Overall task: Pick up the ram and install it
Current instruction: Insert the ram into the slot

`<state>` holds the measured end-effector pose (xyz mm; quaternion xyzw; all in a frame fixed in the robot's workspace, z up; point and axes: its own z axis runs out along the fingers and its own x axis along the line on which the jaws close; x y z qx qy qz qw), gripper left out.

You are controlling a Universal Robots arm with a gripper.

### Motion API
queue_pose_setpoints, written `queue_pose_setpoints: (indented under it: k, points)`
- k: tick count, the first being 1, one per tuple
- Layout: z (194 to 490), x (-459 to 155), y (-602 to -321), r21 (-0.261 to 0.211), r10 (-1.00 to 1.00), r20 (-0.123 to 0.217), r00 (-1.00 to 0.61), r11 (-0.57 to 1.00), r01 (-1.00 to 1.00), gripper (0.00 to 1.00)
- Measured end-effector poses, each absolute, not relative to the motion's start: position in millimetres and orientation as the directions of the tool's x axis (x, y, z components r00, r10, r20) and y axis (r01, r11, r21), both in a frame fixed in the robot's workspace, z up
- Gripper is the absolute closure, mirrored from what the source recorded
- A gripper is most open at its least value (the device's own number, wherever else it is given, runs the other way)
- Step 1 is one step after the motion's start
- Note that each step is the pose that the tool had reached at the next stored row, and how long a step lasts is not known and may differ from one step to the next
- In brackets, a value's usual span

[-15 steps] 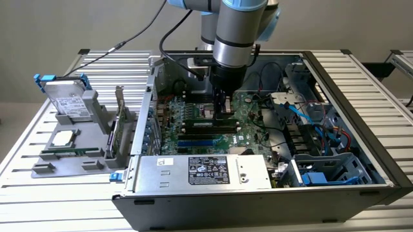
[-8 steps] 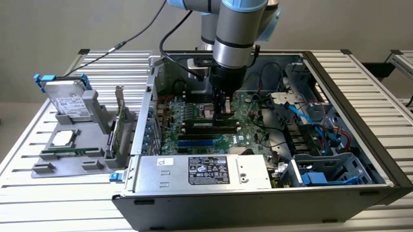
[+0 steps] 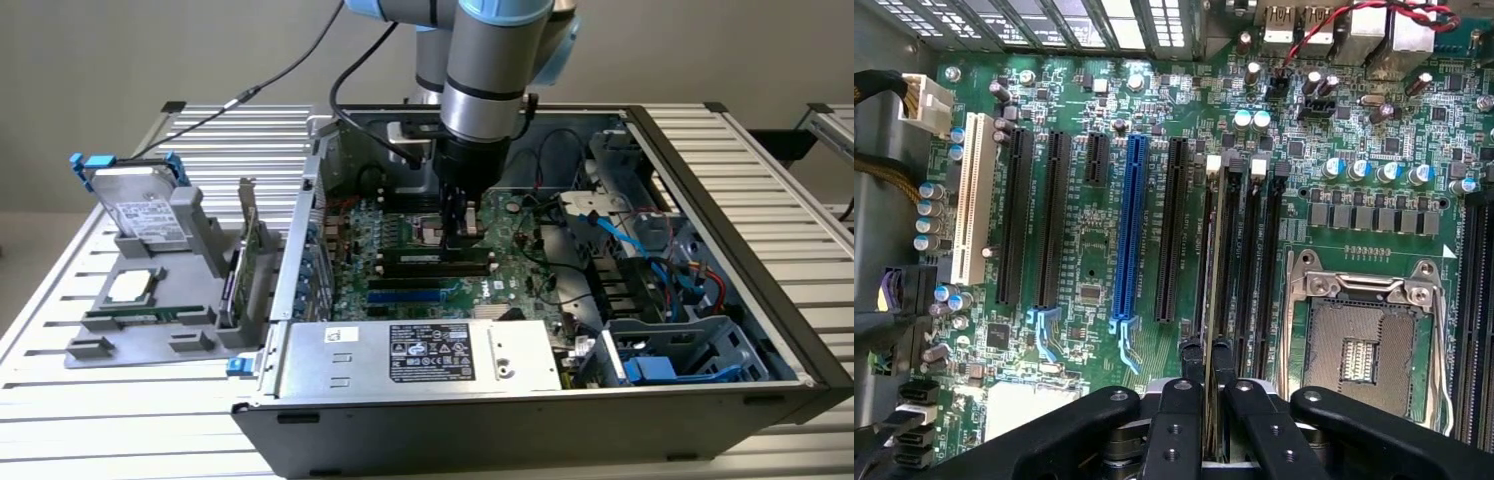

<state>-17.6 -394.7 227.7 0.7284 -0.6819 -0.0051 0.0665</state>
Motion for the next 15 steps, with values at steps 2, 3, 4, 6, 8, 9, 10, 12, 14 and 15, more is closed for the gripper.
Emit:
queue_pose_setpoints:
  k: [2,3,4,6,8,9,10,12,14,15]
  points:
    - [227.7,-17.5,-395.9,0.104,-0.994,0.083,0.070,-0.061,-0.993,0.86]
    - [227.7,-17.6,-396.4,0.104,-0.994,0.083,0.070,-0.061,-0.993,0.86]
    - [227.7,-17.6,-396.6,0.104,-0.994,0.083,0.070,-0.061,-0.993,0.86]
    - [227.7,-17.6,-396.5,0.104,-0.994,0.083,0.070,-0.061,-0.993,0.86]
    - [227.7,-17.5,-396.6,0.103,-0.994,0.083,0.070,-0.061,-0.993,0.86]
    - [227.6,-17.5,-396.6,0.102,-0.994,0.083,0.070,-0.061,-0.993,0.86]
    - [227.5,-17.5,-396.6,0.101,-0.994,0.083,0.069,-0.061,-0.993,0.86]
    - [227.4,-17.5,-396.6,0.099,-0.994,0.084,0.069,-0.061,-0.993,0.86]
    - [227.4,-17.6,-396.6,0.099,-0.994,0.084,0.069,-0.060,-0.993,0.86]
    - [227.4,-17.6,-396.6,0.098,-0.994,0.084,0.068,-0.060,-0.993,0.86]
